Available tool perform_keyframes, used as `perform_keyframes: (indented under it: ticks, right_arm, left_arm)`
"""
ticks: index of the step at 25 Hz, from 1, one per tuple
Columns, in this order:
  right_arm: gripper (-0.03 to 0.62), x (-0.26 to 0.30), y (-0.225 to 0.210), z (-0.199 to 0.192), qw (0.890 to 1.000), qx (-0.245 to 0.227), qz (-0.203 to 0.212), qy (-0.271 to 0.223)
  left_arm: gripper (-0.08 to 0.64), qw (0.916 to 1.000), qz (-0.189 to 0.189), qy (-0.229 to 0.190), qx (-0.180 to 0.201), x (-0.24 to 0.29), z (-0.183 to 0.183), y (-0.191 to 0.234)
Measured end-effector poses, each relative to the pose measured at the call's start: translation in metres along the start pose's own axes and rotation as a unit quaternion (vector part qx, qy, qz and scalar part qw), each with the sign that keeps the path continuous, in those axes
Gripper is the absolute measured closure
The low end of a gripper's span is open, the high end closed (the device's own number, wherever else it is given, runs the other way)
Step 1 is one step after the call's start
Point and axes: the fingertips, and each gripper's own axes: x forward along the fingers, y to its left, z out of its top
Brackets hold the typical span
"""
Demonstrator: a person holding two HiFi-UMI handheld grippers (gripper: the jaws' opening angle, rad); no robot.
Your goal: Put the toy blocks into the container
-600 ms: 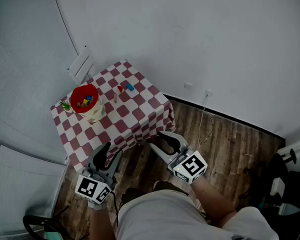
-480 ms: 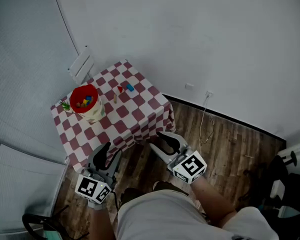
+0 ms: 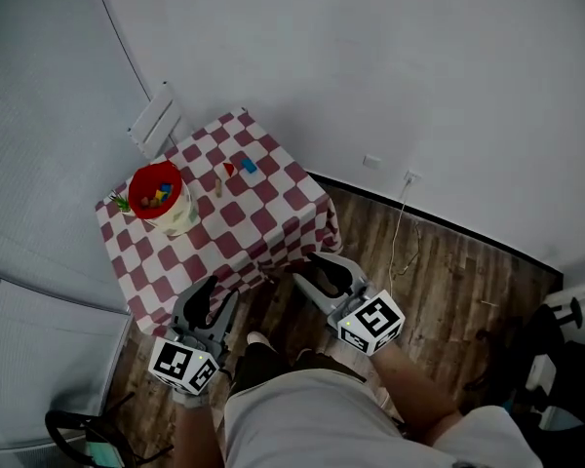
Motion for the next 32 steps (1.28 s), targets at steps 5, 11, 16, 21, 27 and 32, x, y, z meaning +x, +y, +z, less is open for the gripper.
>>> perform_keyframes:
  ticks: [5,11,16,21,27,32]
  right_arm:
    - [0.431,0.014,-0.027,-0.015,0.999,0.023,-0.022,0.018]
    - [0.431,0.056,-0.06,-0.017,0.998,0.022,-0.026,0.045]
    - [0.431,0.105,-0.09,-0.02,0.996,0.03,-0.036,0.073]
    - [0.431,0.16,-0.117,-0.02,0.995,0.03,-0.042,0.09]
    - [0.431,0.221,-0.142,-0.03,0.991,0.039,-0.049,0.115]
    - [0.431,0.254,-0.162,-0.047,0.987,0.054,-0.056,0.142]
  left_arm:
    - [0.399,0.9998,0.0,0.009,-0.015,0.025,-0.01,0.023]
    - [0.399,0.9994,0.002,0.012,-0.032,0.066,-0.01,0.068]
    - [0.399,0.9984,0.014,0.014,-0.053,0.097,-0.01,0.122]
    - [0.399,0.996,0.039,0.028,-0.075,0.119,-0.03,0.178]
    - [0.399,0.9924,0.059,0.059,-0.091,0.14,-0.057,0.235]
    - [0.399,0.9883,0.08,0.092,-0.092,0.155,-0.082,0.266]
